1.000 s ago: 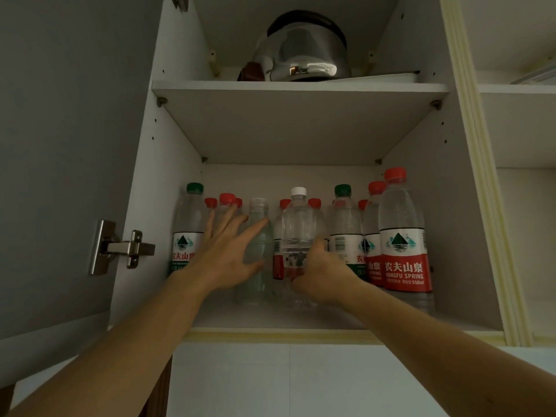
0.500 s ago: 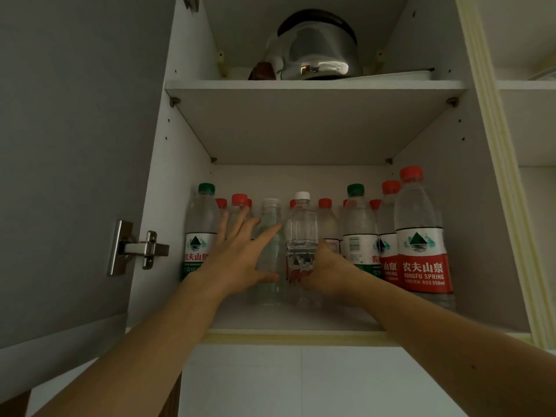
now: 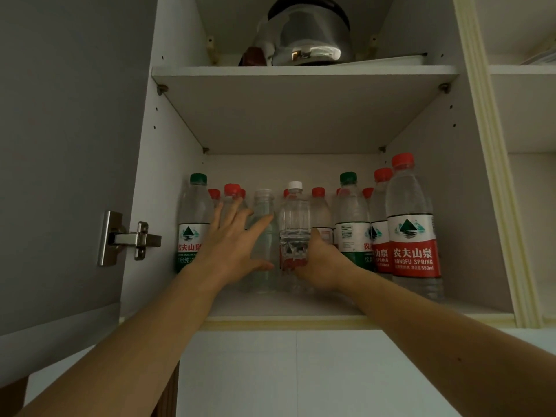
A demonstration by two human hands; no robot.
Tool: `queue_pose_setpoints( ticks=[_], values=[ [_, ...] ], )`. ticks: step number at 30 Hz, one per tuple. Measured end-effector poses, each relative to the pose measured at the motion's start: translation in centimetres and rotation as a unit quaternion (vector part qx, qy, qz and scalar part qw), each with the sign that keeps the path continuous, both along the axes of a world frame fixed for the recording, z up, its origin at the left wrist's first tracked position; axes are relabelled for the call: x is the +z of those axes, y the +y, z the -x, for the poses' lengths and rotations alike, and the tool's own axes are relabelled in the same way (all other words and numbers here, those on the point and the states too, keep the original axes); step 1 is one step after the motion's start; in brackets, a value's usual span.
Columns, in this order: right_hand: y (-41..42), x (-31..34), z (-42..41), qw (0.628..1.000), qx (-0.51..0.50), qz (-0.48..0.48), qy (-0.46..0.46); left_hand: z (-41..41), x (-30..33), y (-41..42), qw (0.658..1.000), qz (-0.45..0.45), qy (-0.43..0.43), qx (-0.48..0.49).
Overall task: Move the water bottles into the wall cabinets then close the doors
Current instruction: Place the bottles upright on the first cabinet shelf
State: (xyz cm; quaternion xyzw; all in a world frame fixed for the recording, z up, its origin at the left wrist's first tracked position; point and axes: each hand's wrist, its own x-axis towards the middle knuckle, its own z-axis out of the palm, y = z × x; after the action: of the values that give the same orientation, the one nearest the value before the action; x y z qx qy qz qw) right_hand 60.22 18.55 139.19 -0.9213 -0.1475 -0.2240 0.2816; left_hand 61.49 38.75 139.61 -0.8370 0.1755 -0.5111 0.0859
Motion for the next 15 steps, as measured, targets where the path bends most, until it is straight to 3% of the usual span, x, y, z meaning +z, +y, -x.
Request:
queue_pose_setpoints(
  ticks=[7,11,15],
  values=[
    [-1.3,-0.6,5.3,0.986,-0.007,-0.022,-0.165,1.4,0.4,-0.2,0.996,0.012,-0.077,-0.047],
    [-4.3,-1.4,8.8,0.95,-0.009,-0.009,-0.312,2.3,0.8,-0.9,0.981,0.036,-0.161,-0.098],
    [-8.4,-2.6,10.7,0.902,-0.101,0.02,-0.42,3.6,1.2,-2.2,0.969,0.079,-0.181,-0.15]
  ],
)
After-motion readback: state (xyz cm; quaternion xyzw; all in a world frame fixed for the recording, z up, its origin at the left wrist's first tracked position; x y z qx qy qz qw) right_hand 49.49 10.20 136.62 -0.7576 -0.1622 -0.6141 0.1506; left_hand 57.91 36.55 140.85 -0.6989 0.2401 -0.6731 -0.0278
